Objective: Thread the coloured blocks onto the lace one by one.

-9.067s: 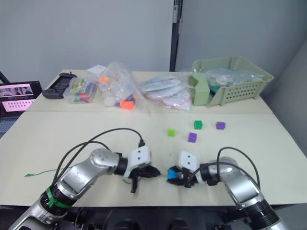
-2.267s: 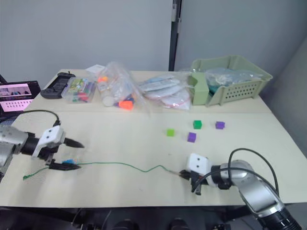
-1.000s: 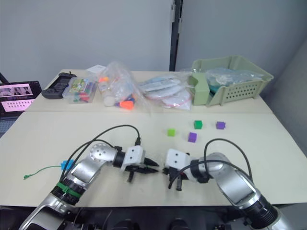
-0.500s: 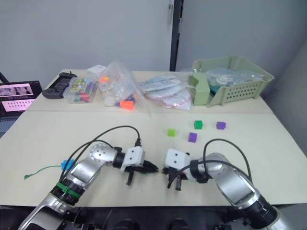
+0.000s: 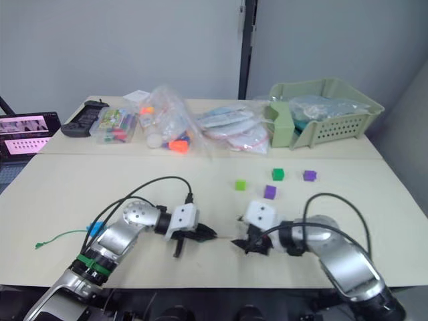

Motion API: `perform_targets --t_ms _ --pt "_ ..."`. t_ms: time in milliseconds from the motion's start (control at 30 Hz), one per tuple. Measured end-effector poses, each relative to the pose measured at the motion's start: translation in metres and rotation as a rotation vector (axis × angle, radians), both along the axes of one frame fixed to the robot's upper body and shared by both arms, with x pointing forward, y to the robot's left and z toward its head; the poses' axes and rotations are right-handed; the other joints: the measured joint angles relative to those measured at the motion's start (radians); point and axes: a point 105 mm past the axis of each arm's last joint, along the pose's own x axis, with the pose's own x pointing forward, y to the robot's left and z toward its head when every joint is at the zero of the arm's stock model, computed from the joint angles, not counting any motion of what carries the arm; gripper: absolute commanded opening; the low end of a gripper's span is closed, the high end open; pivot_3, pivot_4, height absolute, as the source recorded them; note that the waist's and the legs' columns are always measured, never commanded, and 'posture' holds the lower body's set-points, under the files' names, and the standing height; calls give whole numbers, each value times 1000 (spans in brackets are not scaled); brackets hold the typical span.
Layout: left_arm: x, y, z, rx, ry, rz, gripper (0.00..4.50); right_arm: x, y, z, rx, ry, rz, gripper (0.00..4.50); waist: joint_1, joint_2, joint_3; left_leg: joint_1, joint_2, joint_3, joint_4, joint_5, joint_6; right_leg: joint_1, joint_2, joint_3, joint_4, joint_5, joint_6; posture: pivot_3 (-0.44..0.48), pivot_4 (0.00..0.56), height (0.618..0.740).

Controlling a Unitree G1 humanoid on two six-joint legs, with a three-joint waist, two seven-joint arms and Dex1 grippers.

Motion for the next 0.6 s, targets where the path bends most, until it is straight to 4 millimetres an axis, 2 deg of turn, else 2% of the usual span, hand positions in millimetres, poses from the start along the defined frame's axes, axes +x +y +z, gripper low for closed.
perform_targets --t_ms 133,167,200,300,400,433,600 --pt "0 0 2 -22 7 7 0 5 -30 3 58 -31 -200 4030 0 0 0 0 0 0 0 0 0 0 0 0 0 0 0 0 150 740" --pt "-1 1 2 -32 15 11 0 12 -47 5 88 -76 -332 4030 -2 0 0 0 0 0 0 0 0 0 0 0 0 0 0 0 150 740" --pt "-1 1 2 -32 15 12 0 16 -52 6 115 -102 -399 4030 -3 -1 -1 1 1 -1 0 0 0 1 1 0 0 0 0 0 150 740" --pt "0 2 3 -32 17 16 0 30 -81 3 217 -192 -759 4030 -7 1 -1 1 1 0 -1 0 0 0 1 1 1 0 0 0 150 740" --pt "0 3 4 -32 17 19 0 33 -85 -3 252 -216 -898 4030 -9 1 -1 1 1 0 -1 0 0 0 1 1 1 0 0 0 150 740" --pt "0 2 4 -34 16 18 0 37 -86 -6 281 -230 -990 4030 -12 2 -2 1 1 0 -1 0 -1 -1 1 1 1 0 0 0 150 740" --pt "-1 2 6 -37 11 16 0 61 -100 -10 282 -274 -1163 4030 -10 3 -2 1 -1 1 -1 1 -1 0 0 2 1 0 0 0 150 740"
